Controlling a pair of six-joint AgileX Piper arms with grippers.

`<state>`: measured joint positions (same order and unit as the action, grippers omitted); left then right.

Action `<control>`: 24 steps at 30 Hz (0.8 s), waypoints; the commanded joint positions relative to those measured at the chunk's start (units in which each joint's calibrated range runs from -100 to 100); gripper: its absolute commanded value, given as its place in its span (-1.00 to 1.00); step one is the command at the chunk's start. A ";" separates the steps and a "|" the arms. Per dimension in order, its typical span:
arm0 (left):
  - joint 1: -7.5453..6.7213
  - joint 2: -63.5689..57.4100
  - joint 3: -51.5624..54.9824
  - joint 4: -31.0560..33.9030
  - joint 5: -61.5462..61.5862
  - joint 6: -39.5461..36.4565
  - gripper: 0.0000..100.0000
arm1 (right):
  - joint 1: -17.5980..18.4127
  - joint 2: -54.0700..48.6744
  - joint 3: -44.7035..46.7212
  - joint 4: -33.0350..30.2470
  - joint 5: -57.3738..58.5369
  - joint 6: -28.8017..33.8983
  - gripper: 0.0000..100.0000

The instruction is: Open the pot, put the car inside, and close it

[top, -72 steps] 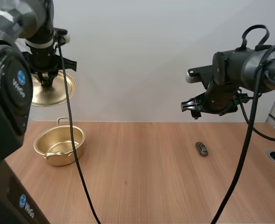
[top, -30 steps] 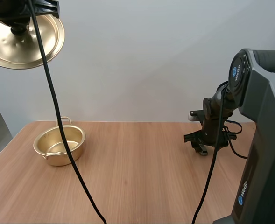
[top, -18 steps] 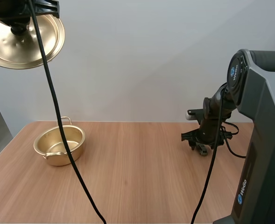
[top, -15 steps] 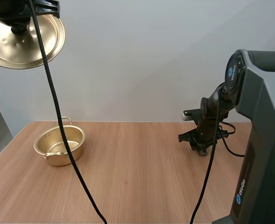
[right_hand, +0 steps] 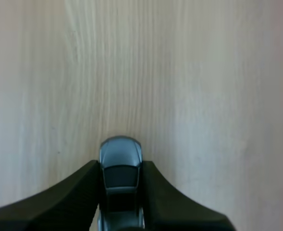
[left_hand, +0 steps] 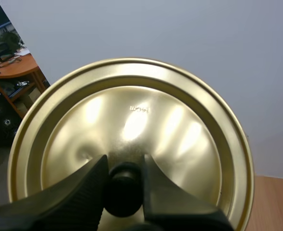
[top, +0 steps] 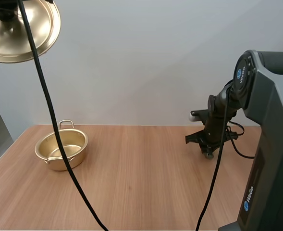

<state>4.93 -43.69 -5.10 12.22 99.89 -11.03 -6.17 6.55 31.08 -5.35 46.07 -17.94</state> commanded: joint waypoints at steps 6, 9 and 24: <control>-0.02 -12.48 0.01 0.03 0.11 2.24 -1.00 | 2.35 -8.51 -4.81 18.70 14.06 -15.90 -1.00; -0.02 -16.16 0.53 0.03 0.11 2.24 -1.00 | 4.16 -11.60 -5.99 27.23 20.64 -20.79 -1.00; -0.02 -28.24 18.30 7.54 0.11 2.94 -1.00 | 19.39 -20.22 -6.73 36.85 24.91 -27.21 -1.00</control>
<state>4.93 -71.46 12.99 19.15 100.00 -8.09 10.17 -13.87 24.33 31.03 72.08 -45.18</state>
